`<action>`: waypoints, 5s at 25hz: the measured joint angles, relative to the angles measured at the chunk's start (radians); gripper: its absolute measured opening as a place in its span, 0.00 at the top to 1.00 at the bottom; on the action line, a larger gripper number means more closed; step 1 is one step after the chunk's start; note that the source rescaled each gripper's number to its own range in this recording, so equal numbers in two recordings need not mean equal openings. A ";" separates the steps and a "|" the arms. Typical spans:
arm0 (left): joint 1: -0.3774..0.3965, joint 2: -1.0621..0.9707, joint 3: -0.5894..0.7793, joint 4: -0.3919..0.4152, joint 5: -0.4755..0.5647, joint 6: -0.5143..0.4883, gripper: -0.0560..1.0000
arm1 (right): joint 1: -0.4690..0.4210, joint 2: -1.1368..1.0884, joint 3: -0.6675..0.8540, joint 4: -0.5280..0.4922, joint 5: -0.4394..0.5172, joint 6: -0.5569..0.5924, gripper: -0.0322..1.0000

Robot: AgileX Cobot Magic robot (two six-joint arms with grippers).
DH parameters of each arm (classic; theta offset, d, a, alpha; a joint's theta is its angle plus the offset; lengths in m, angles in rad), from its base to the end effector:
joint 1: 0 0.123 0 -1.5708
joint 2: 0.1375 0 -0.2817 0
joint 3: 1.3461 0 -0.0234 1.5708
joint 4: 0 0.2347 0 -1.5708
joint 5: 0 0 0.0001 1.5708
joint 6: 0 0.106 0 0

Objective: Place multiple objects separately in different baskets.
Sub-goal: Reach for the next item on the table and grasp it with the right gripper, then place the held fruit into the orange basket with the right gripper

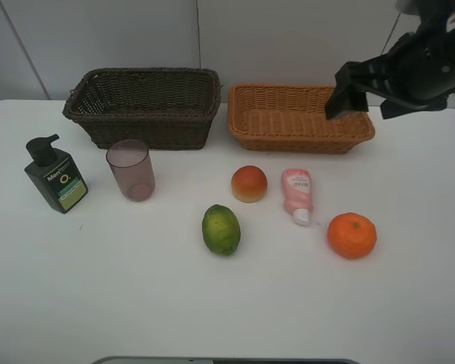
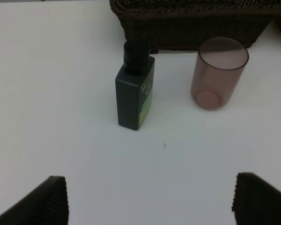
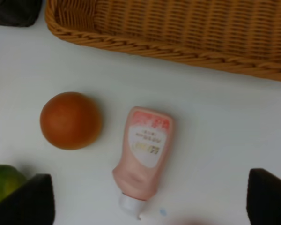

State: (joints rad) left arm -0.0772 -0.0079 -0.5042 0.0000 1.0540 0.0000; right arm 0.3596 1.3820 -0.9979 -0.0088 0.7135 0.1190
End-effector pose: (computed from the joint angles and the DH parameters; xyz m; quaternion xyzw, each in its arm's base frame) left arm -0.0035 0.0003 0.2645 0.0327 0.8477 -0.0204 0.5291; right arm 0.2558 0.0955 0.2682 -0.1177 0.9538 0.0620 0.2695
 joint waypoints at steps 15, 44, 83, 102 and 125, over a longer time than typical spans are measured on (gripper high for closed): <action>0.000 0.000 0.000 0.000 0.000 0.000 0.08 | 0.205 0.396 -0.253 0.000 0.089 0.199 0.21; 0.000 0.000 0.000 0.000 0.000 0.000 0.08 | 0.313 0.756 -0.510 -0.255 0.145 0.730 0.21; 0.000 0.000 0.000 0.000 0.000 0.000 0.08 | 0.324 0.847 -0.511 -0.266 0.106 0.734 0.78; 0.000 0.000 0.000 0.000 0.000 0.000 0.08 | 0.258 0.642 -0.620 -0.177 0.267 0.362 0.78; 0.000 0.000 0.000 0.000 0.000 0.000 0.08 | -0.052 0.846 -0.766 -0.235 0.064 0.262 0.78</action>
State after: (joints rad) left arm -0.0772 -0.0079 -0.5042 0.0000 1.0540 0.0000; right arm 0.3077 2.2278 -1.7643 -0.2440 0.7773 0.3810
